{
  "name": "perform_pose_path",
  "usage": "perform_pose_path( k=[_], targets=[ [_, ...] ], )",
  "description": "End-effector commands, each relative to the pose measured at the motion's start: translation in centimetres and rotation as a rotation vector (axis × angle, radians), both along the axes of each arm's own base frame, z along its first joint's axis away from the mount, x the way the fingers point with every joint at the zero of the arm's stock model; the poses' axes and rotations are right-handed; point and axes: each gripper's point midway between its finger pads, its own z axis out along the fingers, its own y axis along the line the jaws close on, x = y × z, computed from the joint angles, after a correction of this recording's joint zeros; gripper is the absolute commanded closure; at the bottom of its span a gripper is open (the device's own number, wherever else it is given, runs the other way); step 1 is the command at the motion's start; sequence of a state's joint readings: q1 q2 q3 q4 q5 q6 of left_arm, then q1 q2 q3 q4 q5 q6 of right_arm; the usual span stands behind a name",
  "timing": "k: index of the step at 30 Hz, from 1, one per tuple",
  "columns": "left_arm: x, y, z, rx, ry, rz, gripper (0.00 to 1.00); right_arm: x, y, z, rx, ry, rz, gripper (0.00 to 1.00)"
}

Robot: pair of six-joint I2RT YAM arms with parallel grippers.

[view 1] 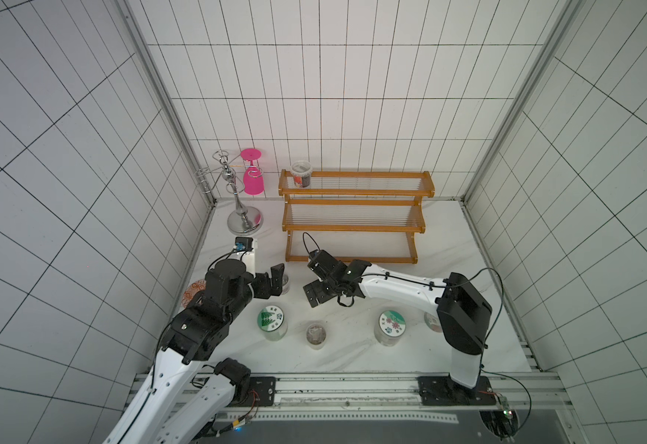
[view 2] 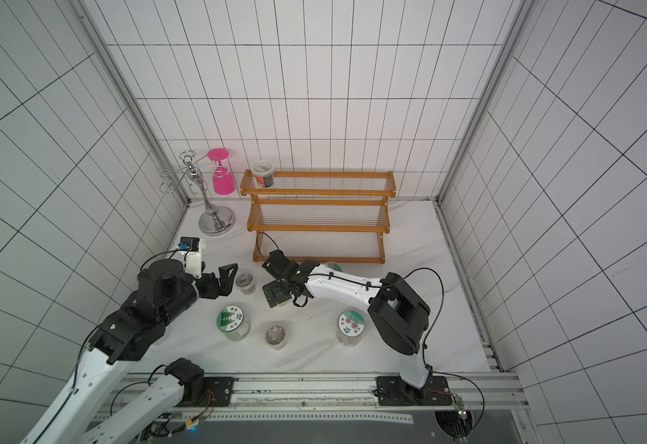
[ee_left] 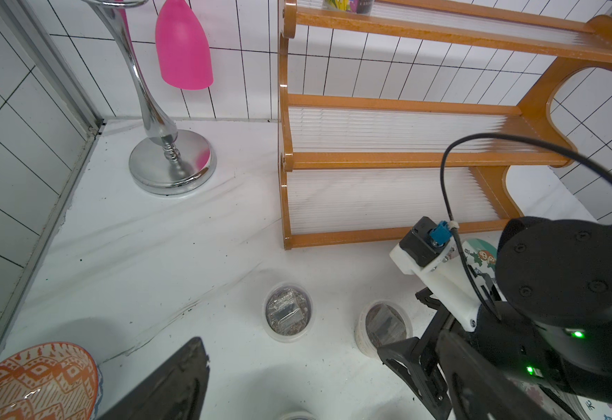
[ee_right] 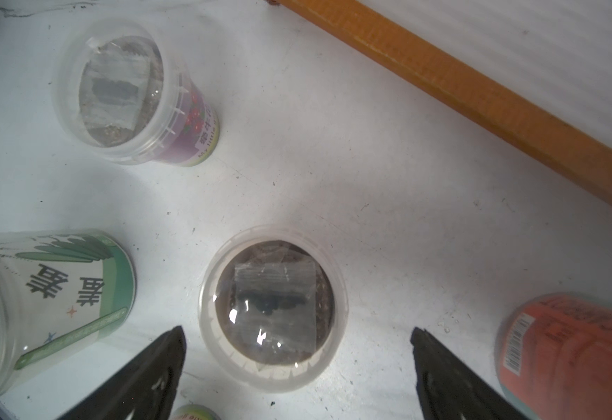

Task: Place the seed container on the shelf
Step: Pick up the seed jar at the center of the board.

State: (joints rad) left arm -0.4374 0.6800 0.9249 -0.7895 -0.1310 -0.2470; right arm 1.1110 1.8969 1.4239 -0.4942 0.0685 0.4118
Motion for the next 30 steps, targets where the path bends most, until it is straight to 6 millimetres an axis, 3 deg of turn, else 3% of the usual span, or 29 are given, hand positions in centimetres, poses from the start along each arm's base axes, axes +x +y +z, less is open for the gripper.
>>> perform_pose_path(
  k=[1,9,23,30],
  targets=[
    [-0.2,0.2,-0.2,0.011,-0.004,0.000,0.01,0.3,1.3,0.5,0.009,-0.027,0.013,0.00],
    [-0.3,0.3,-0.4,0.011,-0.004,0.003,0.01,0.2,2.0,-0.8,-0.016,-0.021,0.021,0.01],
    [-0.4,0.4,-0.5,0.013,-0.006,0.006,0.01,0.3,2.2,-2.2,-0.065,-0.006,0.012,0.15],
    [-0.3,0.4,-0.7,0.012,-0.006,0.004,0.01,0.3,1.6,-0.7,-0.071,-0.022,0.015,0.29]
  ],
)
